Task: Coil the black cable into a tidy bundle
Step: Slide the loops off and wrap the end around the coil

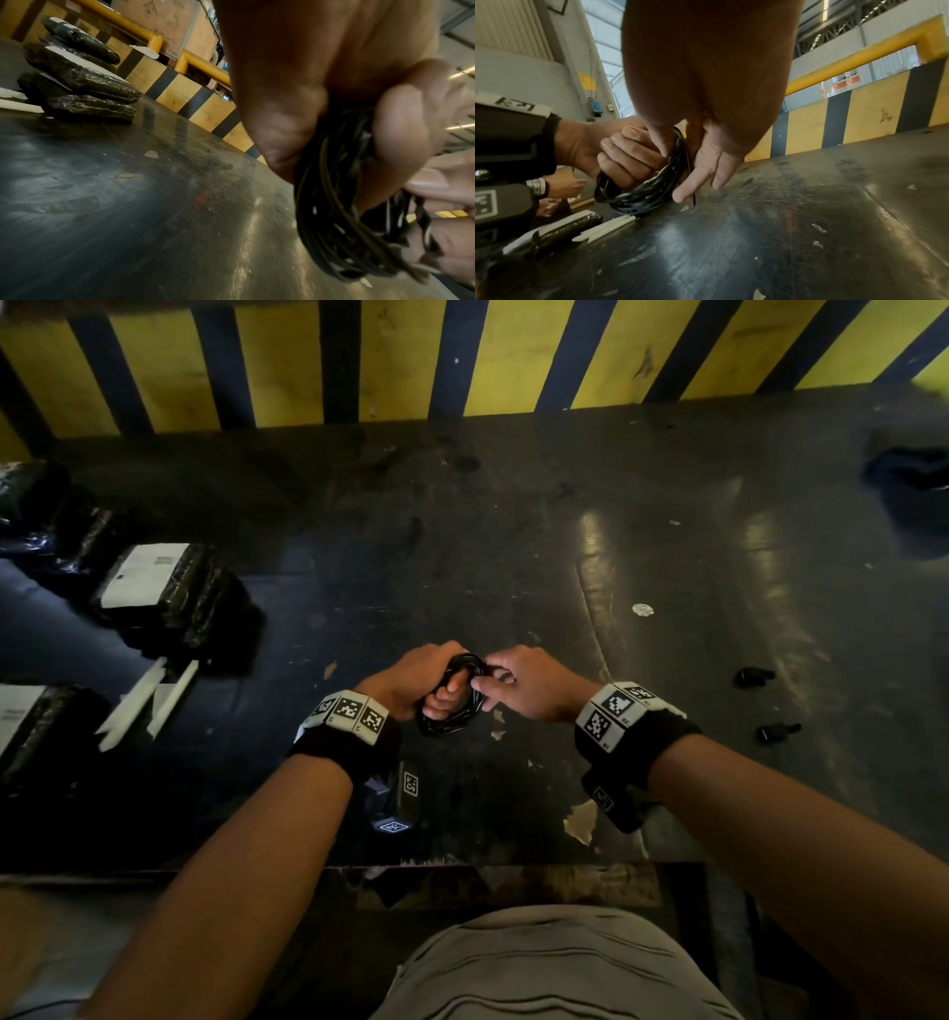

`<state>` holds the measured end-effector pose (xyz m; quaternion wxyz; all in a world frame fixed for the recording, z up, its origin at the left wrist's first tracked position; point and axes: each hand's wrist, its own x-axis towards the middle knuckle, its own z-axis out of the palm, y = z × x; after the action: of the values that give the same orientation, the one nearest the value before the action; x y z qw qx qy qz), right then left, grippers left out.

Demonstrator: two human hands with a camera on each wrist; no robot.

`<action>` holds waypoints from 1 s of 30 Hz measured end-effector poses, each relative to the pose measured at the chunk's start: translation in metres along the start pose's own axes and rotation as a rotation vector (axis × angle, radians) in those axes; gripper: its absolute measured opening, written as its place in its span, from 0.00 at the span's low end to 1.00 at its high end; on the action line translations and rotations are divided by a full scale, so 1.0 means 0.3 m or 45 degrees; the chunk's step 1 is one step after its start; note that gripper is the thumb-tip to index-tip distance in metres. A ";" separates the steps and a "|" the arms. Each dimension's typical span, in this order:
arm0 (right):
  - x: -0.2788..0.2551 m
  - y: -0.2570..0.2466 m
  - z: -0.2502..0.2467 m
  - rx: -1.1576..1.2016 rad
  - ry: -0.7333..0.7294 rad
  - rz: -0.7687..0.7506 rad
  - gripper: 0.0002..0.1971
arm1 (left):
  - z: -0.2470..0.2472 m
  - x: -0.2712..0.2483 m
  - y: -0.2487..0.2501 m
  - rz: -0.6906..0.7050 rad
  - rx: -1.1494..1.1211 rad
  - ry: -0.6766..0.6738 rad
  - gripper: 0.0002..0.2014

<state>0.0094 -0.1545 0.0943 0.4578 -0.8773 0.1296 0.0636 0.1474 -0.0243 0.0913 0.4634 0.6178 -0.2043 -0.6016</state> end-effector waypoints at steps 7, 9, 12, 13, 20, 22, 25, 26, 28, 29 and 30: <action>0.014 0.039 -0.032 -0.084 0.026 0.080 0.14 | 0.031 0.067 -0.001 0.075 0.527 0.525 0.34; 0.017 0.055 -0.056 -0.097 0.027 0.133 0.14 | 0.040 0.082 -0.006 0.113 0.577 0.505 0.34; 0.013 0.087 -0.086 -0.125 0.010 0.209 0.12 | 0.067 0.112 -0.022 0.178 0.669 0.400 0.29; 0.008 0.097 -0.093 -0.130 0.002 0.228 0.12 | 0.077 0.124 -0.029 0.201 0.703 0.385 0.26; -0.040 0.167 -0.118 -0.074 0.093 0.257 0.18 | 0.138 0.187 -0.054 0.272 0.599 0.301 0.18; -0.059 0.191 -0.127 0.024 0.130 0.280 0.20 | 0.154 0.205 -0.052 0.277 0.557 0.282 0.17; -0.082 0.228 -0.153 0.158 0.168 0.300 0.19 | 0.184 0.231 -0.046 0.304 0.516 0.252 0.17; -0.086 0.244 -0.160 0.191 0.182 0.284 0.17 | 0.194 0.241 -0.045 0.311 0.500 0.245 0.17; -0.104 0.263 -0.173 0.289 0.225 0.268 0.15 | 0.216 0.258 -0.043 0.315 0.475 0.245 0.17; -0.114 0.268 -0.179 0.315 0.245 0.275 0.15 | 0.229 0.268 -0.040 0.316 0.462 0.251 0.17; -0.122 0.274 -0.182 0.313 0.262 0.276 0.15 | 0.244 0.276 -0.037 0.318 0.445 0.254 0.16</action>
<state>-0.0497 -0.2382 0.0693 0.5363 -0.7975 0.2762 0.0061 0.0917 -0.1098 0.0476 0.4380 0.7149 -0.3335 -0.4311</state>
